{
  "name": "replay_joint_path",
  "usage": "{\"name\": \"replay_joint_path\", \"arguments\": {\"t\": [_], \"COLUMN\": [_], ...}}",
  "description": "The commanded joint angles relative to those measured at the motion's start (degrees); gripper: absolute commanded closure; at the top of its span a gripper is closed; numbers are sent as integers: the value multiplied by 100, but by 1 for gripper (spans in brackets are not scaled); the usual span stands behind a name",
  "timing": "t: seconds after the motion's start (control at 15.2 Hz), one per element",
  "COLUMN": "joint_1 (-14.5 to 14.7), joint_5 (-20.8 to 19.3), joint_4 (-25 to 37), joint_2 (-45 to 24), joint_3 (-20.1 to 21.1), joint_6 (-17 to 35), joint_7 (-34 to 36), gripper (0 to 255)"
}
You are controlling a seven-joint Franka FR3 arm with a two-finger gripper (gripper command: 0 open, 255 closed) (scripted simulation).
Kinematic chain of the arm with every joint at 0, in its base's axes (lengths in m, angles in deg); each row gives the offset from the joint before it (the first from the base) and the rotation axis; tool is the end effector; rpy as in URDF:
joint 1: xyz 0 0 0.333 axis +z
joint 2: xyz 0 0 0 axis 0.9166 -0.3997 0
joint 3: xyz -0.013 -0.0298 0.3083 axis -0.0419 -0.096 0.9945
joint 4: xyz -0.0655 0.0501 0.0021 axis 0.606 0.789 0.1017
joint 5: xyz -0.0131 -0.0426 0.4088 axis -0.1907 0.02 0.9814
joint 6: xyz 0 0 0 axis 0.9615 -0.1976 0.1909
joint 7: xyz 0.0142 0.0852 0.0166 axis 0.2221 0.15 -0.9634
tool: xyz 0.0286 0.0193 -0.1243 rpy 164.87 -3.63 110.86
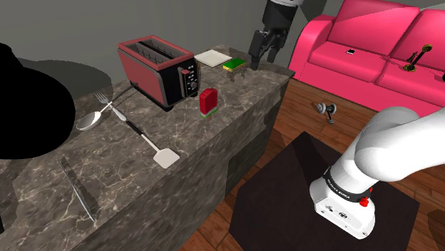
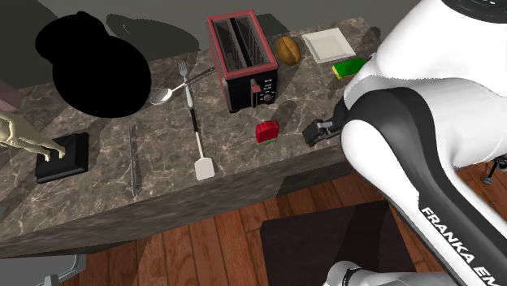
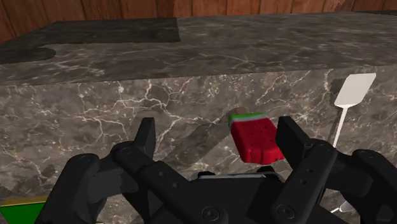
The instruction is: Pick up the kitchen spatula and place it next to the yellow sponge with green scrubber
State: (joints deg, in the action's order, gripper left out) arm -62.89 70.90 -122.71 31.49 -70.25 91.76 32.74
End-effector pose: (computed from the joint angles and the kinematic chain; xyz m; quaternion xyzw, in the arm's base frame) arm 0.3790 0.0823 0.5477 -0.9972 -0.0471 -0.0454 0.0368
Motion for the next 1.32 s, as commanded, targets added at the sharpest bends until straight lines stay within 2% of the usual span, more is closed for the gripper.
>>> {"name": "replay_joint_path", "arguments": {"t": [0.0,0.33,0.66,0.92,1.25], "joint_1": [60,170,231,276,404], "joint_5": [67,128,7,-262,-825], "joint_4": [24,231,614,1047,1754], "joint_2": [-254,-1003,-1881,-2669,-3757], "joint_3": [221,750,1262,1636,1997], "joint_6": [248,816,1316,1637,1895], "joint_7": [214,742,1321,1846,2580], "gripper": [0,0,0,0,0]}}
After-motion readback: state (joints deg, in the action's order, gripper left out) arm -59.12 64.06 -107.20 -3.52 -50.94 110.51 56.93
